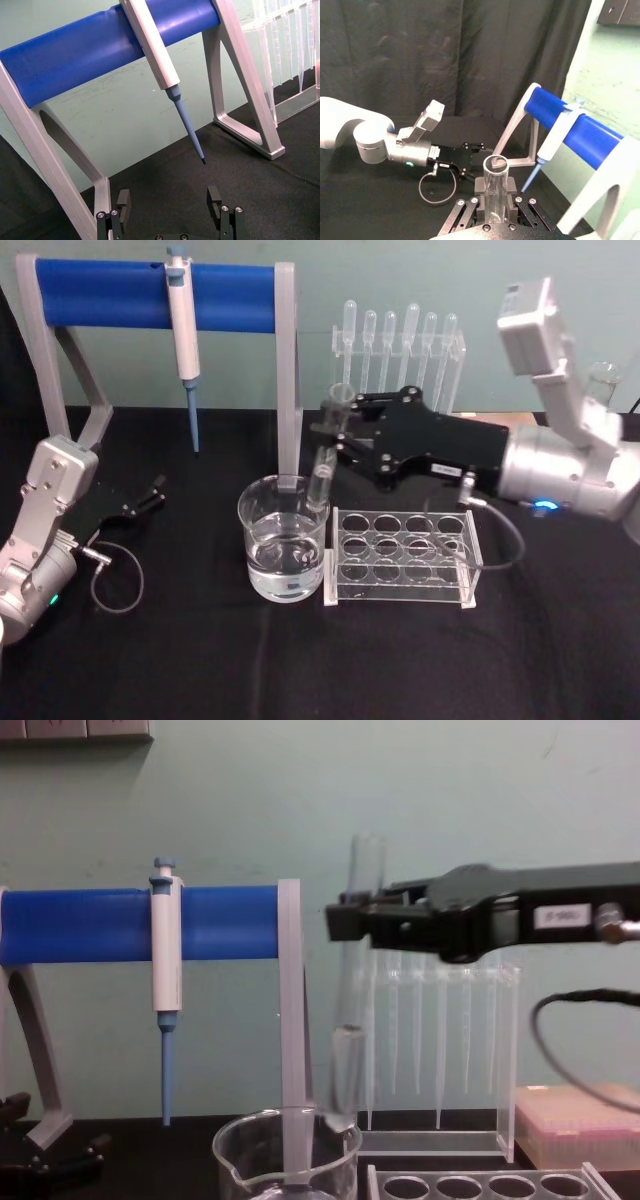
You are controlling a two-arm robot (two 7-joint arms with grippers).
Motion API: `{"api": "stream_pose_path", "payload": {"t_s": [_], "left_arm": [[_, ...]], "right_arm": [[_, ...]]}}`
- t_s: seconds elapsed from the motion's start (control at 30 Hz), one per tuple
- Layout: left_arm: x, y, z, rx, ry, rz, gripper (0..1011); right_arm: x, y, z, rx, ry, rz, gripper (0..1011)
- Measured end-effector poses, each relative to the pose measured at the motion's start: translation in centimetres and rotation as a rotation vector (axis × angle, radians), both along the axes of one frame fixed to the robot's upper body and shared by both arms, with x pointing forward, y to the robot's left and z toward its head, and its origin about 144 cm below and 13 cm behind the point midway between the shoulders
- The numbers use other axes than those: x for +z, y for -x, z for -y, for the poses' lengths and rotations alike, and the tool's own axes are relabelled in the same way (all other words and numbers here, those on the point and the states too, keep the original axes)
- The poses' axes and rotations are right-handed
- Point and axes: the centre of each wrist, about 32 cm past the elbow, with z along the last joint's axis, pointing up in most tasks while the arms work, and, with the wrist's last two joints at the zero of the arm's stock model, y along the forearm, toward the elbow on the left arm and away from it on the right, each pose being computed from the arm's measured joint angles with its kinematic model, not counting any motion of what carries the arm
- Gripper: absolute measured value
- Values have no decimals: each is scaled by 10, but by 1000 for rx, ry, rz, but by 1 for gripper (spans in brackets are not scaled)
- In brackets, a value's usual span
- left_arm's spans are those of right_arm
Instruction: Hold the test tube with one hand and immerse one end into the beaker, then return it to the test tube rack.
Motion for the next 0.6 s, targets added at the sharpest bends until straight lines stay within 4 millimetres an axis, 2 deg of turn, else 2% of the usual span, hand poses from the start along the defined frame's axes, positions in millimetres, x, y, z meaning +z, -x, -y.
{"api": "stream_pose_path", "payload": {"t_s": [0.23,0.37,0.6], "left_arm": [[0,0,0,0,0,0,1000],[0,0,0,0,0,0,1000],[0,0,0,0,0,0,1000]], "right_arm": [[3,11,22,-31,2,6,241],[-3,19,37,-54,7,-5,241],[-16,28,53,-96,18,-12,241]]}}
